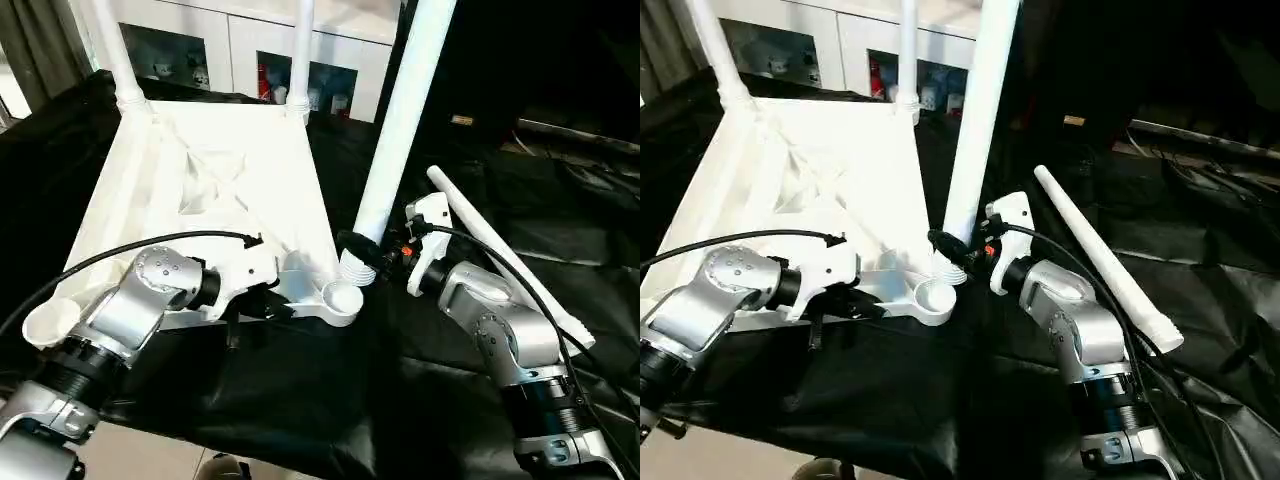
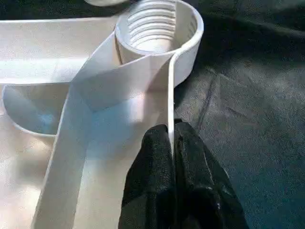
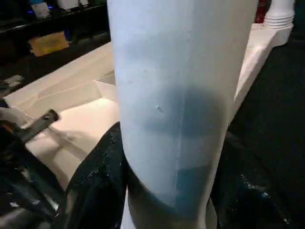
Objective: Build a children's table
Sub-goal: Insert table leg to table base
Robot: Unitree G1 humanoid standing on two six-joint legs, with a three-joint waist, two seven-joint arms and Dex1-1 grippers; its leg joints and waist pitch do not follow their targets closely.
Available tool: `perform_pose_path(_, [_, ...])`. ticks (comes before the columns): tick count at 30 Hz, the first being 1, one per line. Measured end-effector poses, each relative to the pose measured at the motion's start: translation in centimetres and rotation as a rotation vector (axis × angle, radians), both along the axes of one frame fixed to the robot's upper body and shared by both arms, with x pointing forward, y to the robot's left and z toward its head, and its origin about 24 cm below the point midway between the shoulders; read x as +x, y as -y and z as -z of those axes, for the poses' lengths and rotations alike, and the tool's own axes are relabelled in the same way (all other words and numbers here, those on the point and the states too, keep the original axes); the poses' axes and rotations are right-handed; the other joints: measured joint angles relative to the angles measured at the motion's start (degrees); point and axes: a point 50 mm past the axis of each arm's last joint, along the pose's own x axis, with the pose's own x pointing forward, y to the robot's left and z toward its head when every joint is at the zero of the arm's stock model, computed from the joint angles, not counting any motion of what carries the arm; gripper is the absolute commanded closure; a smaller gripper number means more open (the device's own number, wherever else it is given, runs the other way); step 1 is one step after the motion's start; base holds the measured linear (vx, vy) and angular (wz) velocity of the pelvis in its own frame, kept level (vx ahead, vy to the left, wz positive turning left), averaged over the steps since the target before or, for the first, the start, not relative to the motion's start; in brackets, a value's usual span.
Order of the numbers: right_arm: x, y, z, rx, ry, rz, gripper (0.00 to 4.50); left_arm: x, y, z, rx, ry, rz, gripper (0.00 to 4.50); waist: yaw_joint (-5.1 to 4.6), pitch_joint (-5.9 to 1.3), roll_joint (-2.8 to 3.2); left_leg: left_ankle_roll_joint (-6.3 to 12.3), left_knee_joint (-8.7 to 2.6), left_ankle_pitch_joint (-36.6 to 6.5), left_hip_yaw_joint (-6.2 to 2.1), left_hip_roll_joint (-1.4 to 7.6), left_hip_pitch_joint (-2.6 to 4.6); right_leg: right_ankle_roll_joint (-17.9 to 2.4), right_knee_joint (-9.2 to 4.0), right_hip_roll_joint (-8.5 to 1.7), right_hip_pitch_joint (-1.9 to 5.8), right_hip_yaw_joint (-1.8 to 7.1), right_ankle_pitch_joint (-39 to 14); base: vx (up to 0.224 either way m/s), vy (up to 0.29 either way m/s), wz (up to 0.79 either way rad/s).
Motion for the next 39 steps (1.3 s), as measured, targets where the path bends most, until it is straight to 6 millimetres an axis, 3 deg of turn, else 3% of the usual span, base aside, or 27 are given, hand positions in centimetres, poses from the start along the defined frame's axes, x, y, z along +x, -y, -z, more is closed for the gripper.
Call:
perform_pose_path(4, [-0.4, -0.2, -0.1, -0.040, -0.005, -0.082, 2.59, 1.2, 1.4, 0.4, -0.052, 0.023, -0.086, 4.50, 0.14, 0.03, 0.12, 0.00, 0.01, 0.00, 0.00, -0.03, 0.12, 0.16, 0.00, -0.02, 0.13, 0.02, -0.10, 0.000, 0.000, 0.00])
perform_pose_path(9, [-0.3, 0.3, 0.2, -0.062, -0.018, -0.066, 2.59, 2.0, 2.1, 0.5, -0.080, 0.026, -0.146, 4.50, -0.11, 0.02, 0.19, 0.00, -0.02, 0.00, -0.02, -0.02, 0.26, 0.24, 0.00, -0.02, 0.14, 0.00, -0.13, 0.000, 0.000, 0.00])
perform_pose_path(15, [1.0, 0.5, 0.3, -0.090, -0.022, -0.020, 2.59, 2.4, 2.8, 0.7, -0.082, 0.023, -0.145, 4.50, 0.10, -0.01, 0.42, 0.00, -0.02, 0.00, -0.01, -0.04, 0.27, 0.24, 0.00, -0.03, 0.17, 0.02, -0.12, 0.000, 0.000, 0.00])
perform_pose_path(31, [3.3, -0.2, 0.7, -0.113, -0.025, 0.010, 2.59, 2.4, 2.6, 0.7, -0.060, 0.041, -0.114, 4.50, -0.06, -0.01, 0.40, 0.00, -0.02, 0.00, -0.02, -0.04, 0.33, 0.07, 0.00, -0.03, 0.24, -0.01, -0.02, 0.000, 0.000, 0.00])
perform_pose_path(39, [3.6, -0.2, 1.1, -0.127, -0.055, -0.006, 2.59, 2.4, 2.6, 0.7, -0.059, 0.036, -0.116, 4.50, -0.10, -0.01, 0.40, 0.00, -0.02, 0.00, -0.03, -0.04, 0.49, 0.20, 0.00, -0.03, 0.39, 0.00, -0.10, 0.000, 0.000, 0.00])
